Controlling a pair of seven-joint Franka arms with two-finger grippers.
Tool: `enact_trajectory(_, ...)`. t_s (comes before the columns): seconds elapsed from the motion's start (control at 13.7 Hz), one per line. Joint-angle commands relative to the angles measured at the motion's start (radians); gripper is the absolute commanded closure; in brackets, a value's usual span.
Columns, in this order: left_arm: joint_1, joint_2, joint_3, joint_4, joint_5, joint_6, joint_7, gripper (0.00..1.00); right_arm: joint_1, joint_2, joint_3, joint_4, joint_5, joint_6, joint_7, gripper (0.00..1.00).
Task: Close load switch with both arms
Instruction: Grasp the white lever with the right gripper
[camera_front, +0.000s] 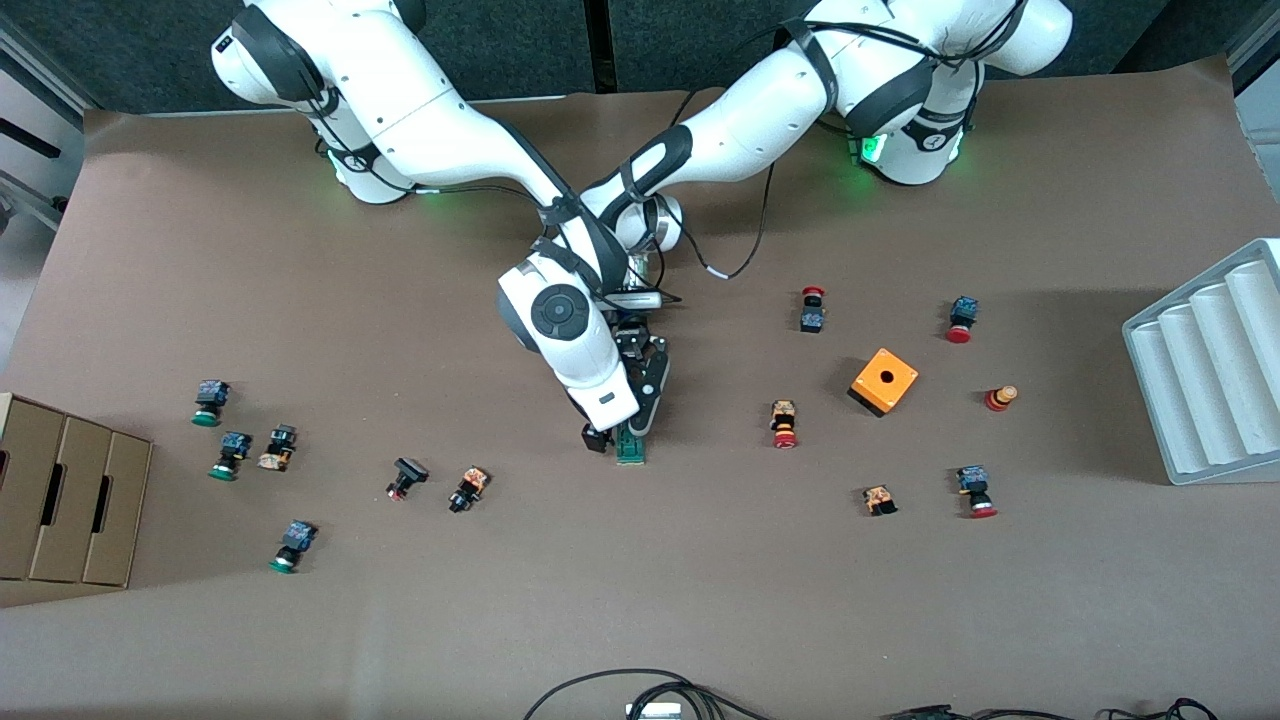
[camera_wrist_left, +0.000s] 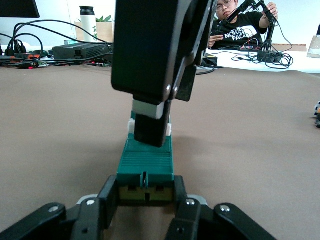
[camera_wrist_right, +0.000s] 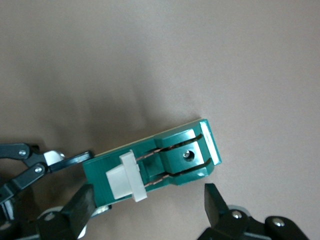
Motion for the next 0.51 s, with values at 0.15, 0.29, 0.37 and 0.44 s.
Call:
enact_trajectory(0.15, -0.006, 0.03, 0.02, 0.031, 0.023, 0.013, -0.005, 0.67, 0.03, 0.021, -0.012, 0.022, -0.017, 0.036, -0.003, 0.02)
enact_trajectory(0.29, -0.006, 0.029, 0.02, 0.031, 0.023, 0.013, -0.005, 0.67, 0.038, 0.026, -0.015, 0.022, -0.017, 0.044, -0.001, 0.02)
enact_trajectory(0.37, -0.006, 0.03, 0.02, 0.031, 0.023, 0.013, -0.005, 0.67, 0.038, 0.026, -0.015, 0.022, -0.017, 0.044, -0.003, 0.02)
enact_trajectory(0.44, -0.006, 0.029, 0.02, 0.031, 0.023, 0.013, -0.005, 0.67, 0.038, 0.028, -0.015, 0.022, -0.017, 0.044, -0.003, 0.02)
